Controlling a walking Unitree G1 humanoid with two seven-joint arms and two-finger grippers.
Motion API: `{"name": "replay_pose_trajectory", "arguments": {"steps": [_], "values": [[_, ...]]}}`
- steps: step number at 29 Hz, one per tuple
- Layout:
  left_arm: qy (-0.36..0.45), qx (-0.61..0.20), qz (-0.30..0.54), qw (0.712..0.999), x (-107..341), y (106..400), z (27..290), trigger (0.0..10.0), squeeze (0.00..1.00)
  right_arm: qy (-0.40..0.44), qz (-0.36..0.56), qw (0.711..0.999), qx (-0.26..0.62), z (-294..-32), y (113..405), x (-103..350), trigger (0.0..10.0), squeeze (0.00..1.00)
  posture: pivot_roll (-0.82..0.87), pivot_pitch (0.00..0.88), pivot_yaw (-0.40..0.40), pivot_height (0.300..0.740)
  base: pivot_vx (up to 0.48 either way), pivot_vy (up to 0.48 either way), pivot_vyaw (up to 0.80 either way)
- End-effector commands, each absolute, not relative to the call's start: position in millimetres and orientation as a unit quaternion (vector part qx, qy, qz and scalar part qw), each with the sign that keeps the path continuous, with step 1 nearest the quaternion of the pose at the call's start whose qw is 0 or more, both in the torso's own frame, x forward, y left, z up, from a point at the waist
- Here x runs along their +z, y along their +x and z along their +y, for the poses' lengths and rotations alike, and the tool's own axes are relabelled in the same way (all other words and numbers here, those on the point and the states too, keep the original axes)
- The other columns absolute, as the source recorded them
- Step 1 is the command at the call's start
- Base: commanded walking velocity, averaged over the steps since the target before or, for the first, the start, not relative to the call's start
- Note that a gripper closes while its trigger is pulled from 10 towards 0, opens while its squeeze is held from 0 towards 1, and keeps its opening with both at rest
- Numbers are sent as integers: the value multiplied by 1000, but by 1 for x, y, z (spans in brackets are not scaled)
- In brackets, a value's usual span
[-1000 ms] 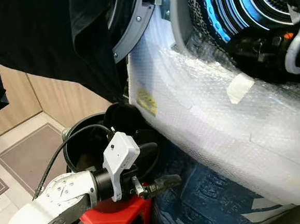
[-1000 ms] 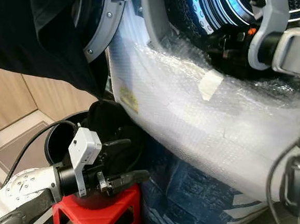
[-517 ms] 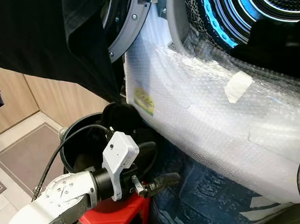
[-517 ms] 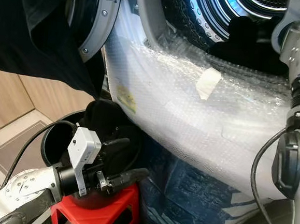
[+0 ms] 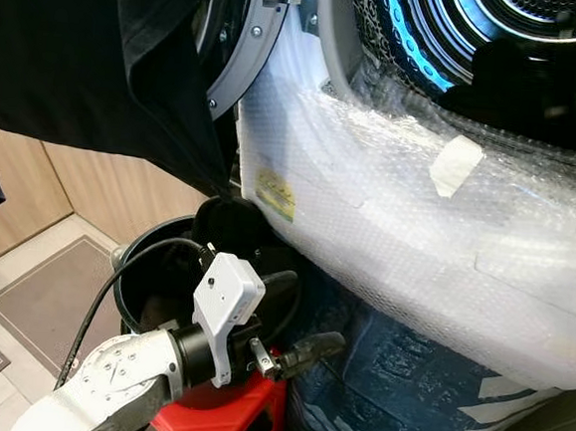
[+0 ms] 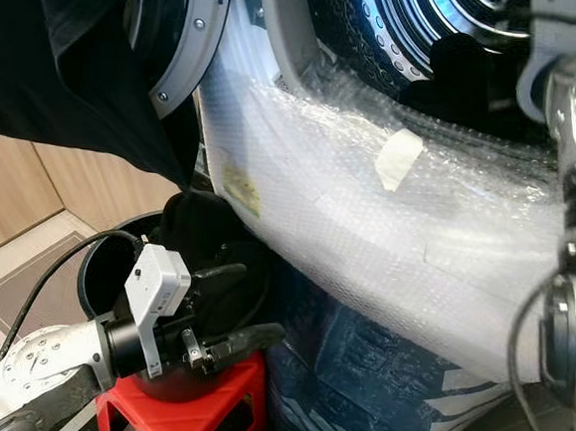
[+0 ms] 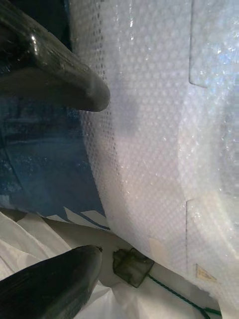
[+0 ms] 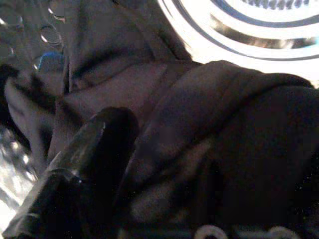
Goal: Clothes washing
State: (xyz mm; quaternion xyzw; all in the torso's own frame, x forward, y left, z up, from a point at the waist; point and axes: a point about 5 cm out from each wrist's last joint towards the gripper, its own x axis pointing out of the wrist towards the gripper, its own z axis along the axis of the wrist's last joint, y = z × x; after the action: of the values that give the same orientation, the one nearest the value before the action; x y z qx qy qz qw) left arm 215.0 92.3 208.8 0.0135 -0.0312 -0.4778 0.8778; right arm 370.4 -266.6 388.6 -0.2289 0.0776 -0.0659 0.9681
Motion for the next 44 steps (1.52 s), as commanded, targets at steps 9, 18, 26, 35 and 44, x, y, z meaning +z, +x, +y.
{"name": "replay_pose_trajectory", "arguments": {"steps": [9,18,26,35,44], "values": [[14,-498,-27,867,211,217,90,10000,0,-410,-14,910,-50,-240,345,396,10000,0,-94,114,-32,740,0,0,0],[11,-500,-26,866,210,217,89,10000,0,-208,-24,977,-35,-216,327,381,10000,0,-96,112,-37,740,0,0,0],[9,-499,-25,866,209,217,89,10000,0,-209,-8,971,-117,-223,314,384,10000,0,-107,116,-44,740,0,0,0],[3,-499,-23,867,208,216,88,10000,0,-167,-12,972,-168,-218,299,375,10000,0,-127,122,-48,740,0,0,0],[2,-505,-22,863,208,218,88,10000,0,-96,-124,985,-70,-194,276,377,10000,0,-138,119,-27,740,0,0,0]]}}
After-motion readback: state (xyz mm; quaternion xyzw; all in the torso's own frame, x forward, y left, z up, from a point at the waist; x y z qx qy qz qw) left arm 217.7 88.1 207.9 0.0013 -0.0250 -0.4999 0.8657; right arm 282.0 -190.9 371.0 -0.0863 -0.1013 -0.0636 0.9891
